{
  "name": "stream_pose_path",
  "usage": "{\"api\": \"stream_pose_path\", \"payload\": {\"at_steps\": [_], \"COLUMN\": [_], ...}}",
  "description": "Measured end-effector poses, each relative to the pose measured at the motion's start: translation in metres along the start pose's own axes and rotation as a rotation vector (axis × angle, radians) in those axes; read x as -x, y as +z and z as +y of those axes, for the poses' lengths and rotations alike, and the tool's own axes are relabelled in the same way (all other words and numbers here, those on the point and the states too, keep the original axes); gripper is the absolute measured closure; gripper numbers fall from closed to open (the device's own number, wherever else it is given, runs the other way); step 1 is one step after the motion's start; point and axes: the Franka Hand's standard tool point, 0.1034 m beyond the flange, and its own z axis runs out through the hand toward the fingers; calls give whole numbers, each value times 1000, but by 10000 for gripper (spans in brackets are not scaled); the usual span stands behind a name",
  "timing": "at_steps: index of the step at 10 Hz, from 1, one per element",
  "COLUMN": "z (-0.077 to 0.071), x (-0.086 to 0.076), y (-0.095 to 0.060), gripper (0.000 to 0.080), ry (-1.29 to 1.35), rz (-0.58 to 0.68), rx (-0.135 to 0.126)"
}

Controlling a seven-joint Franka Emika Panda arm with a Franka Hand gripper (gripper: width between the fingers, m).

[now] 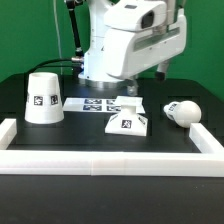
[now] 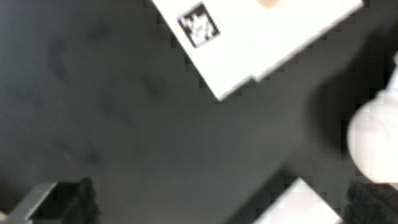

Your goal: Assemble lamp

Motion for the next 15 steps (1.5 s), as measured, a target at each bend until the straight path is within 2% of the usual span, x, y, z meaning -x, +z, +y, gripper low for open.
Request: {"api": "stream_pose_path", "payload": {"at_steps": [1,2,6,7,9,10,11,13,15], "z": [-2,-3,-4,-3,-4,-9,-12,-13,-14], "x": [8,13,12,15,26,28,31,29,30], "y": [4,8,8,8,12,15,19,19,25], "gripper": [100,100,100,100,100,100,100,100,100], "ry": [61,134,373,517,738,867,945,1048,1007], "rz": [11,24,24,25,12,8,19,19,40], "rx": [12,13,9,9,3,0,-15,-23,-11]}}
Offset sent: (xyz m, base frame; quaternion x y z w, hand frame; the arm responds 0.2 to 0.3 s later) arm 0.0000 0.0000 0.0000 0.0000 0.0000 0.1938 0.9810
